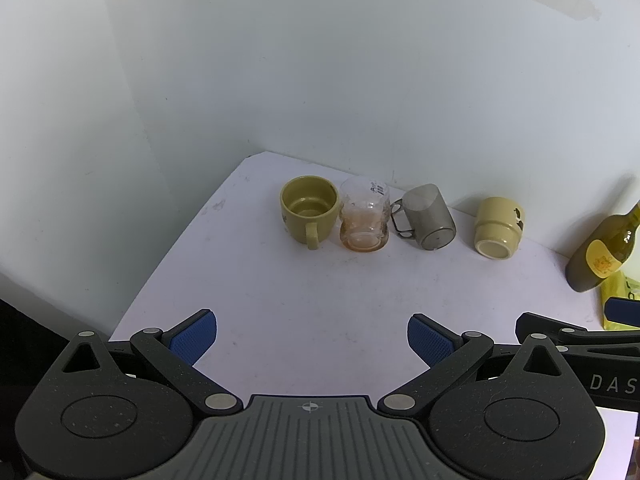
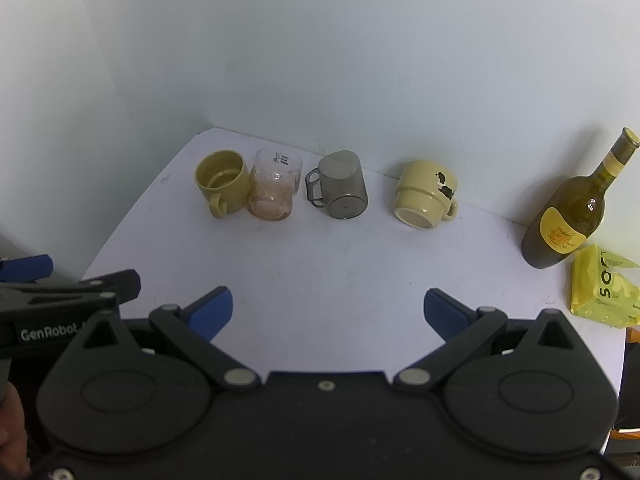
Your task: Flip cup upright
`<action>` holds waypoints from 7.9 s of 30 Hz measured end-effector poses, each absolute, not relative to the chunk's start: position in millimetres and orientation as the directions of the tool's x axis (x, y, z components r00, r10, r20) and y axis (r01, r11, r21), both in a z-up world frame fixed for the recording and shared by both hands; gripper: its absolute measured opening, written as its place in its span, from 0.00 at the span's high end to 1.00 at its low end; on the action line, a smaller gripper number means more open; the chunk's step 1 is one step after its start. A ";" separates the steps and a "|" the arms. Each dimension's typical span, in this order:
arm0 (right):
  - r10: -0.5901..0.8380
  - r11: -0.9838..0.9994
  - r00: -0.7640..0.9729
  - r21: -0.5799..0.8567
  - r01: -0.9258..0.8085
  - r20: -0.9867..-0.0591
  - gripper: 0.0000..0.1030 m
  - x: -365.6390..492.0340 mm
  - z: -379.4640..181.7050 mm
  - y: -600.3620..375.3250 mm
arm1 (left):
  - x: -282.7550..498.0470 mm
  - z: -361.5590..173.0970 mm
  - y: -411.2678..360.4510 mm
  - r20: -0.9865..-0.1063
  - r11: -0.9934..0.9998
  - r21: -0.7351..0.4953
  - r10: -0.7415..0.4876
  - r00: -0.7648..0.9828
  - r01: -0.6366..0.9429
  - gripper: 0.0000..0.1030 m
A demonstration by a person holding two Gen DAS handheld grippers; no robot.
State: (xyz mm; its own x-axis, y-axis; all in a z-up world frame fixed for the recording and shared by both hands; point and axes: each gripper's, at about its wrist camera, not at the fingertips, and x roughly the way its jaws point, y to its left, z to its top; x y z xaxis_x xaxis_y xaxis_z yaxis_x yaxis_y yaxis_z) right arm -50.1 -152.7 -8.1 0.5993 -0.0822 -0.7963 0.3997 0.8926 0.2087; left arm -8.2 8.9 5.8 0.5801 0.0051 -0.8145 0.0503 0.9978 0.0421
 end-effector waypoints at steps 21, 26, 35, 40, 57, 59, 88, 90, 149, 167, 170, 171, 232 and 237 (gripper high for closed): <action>-0.088 0.883 0.602 0.218 0.417 -0.794 0.00 -52.8 -8.5 -153.9 | -12.1 4.1 3.3 -0.812 0.998 0.049 0.010 0.584 0.050 0.00; -0.089 0.873 0.604 0.229 0.430 -0.792 0.00 -53.6 -8.5 -154.3 | -12.9 3.6 3.1 -0.814 0.997 0.049 0.010 0.581 0.052 0.00; -0.087 0.872 0.603 0.232 0.431 -0.793 0.00 -53.6 -8.7 -153.0 | -13.5 3.3 3.2 -0.814 0.998 0.047 0.008 0.580 0.051 0.00; -0.088 0.872 0.603 0.231 0.431 -0.793 0.00 -53.8 -8.5 -151.5 | -14.7 3.1 2.7 -0.815 0.998 0.046 0.008 0.580 0.051 0.00; -0.114 0.871 0.603 0.212 0.443 -0.790 0.00 -55.9 -3.4 -150.6 | -18.8 4.9 5.5 -0.807 0.998 0.018 -0.017 0.591 0.054 0.00; -0.128 0.875 0.607 0.199 0.442 -0.785 0.00 -54.5 -1.3 -147.0 | -20.0 4.3 10.7 -0.804 0.999 0.011 -0.022 0.594 0.052 0.00; -0.156 0.867 0.563 0.161 0.472 -0.811 0.00 13.1 -47.6 -136.9 | 6.1 -40.8 133.8 -0.847 0.990 -0.138 -0.116 0.519 -0.003 0.00; -0.162 0.897 0.568 0.119 0.425 -0.807 0.00 28.6 -60.5 -149.7 | 6.4 -39.5 133.0 -0.845 0.991 -0.129 -0.085 0.528 -0.047 0.00; 0.030 0.830 0.340 0.213 0.516 -0.940 0.31 52.9 -151.2 -104.8 | -48.2 -10.1 136.0 -0.818 0.981 -0.183 -0.114 0.563 -0.068 0.00; 0.037 0.661 0.344 0.281 0.696 -0.938 0.36 9.2 -145.3 -69.4 | -37.3 -39.4 132.4 -0.841 0.978 -0.170 -0.206 0.500 0.117 0.00; 0.037 0.677 0.389 0.310 0.668 -0.920 0.32 3.7 -130.3 -81.9 | -40.8 -40.3 122.5 -0.832 0.981 -0.164 -0.194 0.520 0.104 0.00; 0.033 0.681 0.400 0.314 0.662 -0.916 0.32 -1.3 -125.9 -86.9 | -41.6 -42.0 116.6 -0.829 0.982 -0.161 -0.190 0.526 0.101 0.00; -0.024 0.610 0.583 0.450 0.652 -0.812 0.22 -147.3 -127.1 -200.2 | -53.4 -199.0 -67.4 -0.879 0.925 0.105 -0.085 0.470 0.365 0.38; -0.027 0.600 0.590 0.459 0.655 -0.807 0.22 -145.9 -127.4 -200.0 | -53.0 -186.3 -72.5 -0.845 0.902 0.152 -0.092 0.526 0.403 0.39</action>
State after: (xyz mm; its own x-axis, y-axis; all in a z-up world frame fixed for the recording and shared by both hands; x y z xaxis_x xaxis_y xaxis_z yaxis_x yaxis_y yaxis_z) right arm -145.9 -200.0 -127.4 0.5904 -0.0272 -0.8066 0.6553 0.5995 0.4595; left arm -53.0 -72.5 -186.3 0.5263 -0.0923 -0.8453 0.4029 0.9025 0.1523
